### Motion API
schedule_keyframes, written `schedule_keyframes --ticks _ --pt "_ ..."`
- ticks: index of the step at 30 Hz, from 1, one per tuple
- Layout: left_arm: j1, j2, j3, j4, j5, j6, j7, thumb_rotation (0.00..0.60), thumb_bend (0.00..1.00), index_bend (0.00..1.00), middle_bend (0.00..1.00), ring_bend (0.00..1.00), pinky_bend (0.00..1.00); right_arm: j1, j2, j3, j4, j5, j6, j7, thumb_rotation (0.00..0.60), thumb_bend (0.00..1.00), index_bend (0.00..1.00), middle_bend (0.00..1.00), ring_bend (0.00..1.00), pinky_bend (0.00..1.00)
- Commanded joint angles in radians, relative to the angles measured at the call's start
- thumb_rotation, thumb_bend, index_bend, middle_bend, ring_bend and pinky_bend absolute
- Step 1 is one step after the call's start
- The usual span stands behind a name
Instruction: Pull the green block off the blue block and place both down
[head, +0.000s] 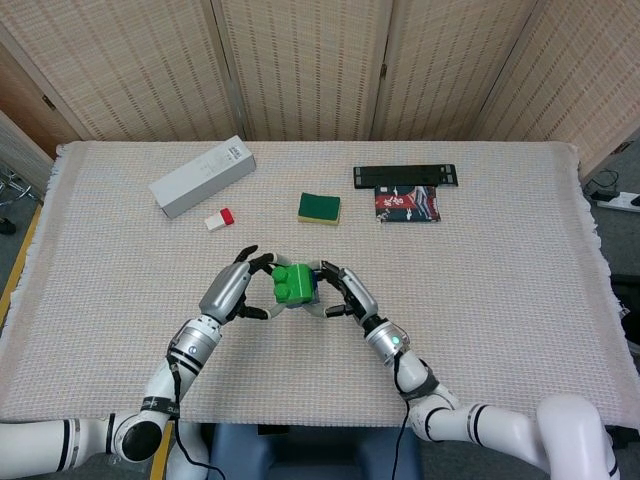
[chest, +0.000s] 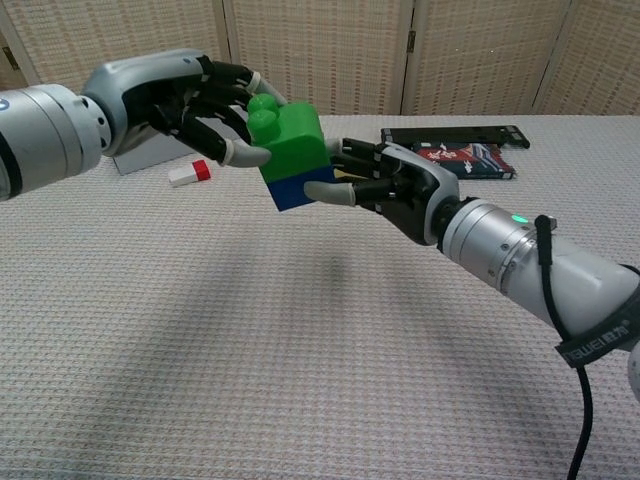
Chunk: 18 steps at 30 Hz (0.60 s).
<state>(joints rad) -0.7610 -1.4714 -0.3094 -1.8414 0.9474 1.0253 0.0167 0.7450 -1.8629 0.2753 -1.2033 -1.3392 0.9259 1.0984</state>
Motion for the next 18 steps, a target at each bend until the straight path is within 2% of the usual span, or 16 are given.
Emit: schedule_keyframes --ticks 1,13,18 --pt "0.000 -0.001 0.001 -0.001 0.002 0.002 0.001 0.600 0.45 0.62 0.75 0.36 0.00 0.005 0.000 0.014 -0.006 0.009 -0.010 -0.006 0.600 0.32 0.82 0.32 0.36 0.17" --pt "0.003 -0.015 0.001 0.003 0.007 0.018 0.005 0.600 0.45 0.65 0.79 0.42 0.00 -0.003 -0.008 0.037 -0.025 0.030 -0.014 -0.034 0.600 0.32 0.86 0.34 0.38 0.18" --pt "0.004 -0.022 -0.004 0.005 0.003 0.026 0.003 0.600 0.46 0.67 0.81 0.45 0.03 -0.011 -0.012 0.040 -0.024 0.032 -0.004 -0.051 0.600 0.32 0.87 0.34 0.39 0.19"
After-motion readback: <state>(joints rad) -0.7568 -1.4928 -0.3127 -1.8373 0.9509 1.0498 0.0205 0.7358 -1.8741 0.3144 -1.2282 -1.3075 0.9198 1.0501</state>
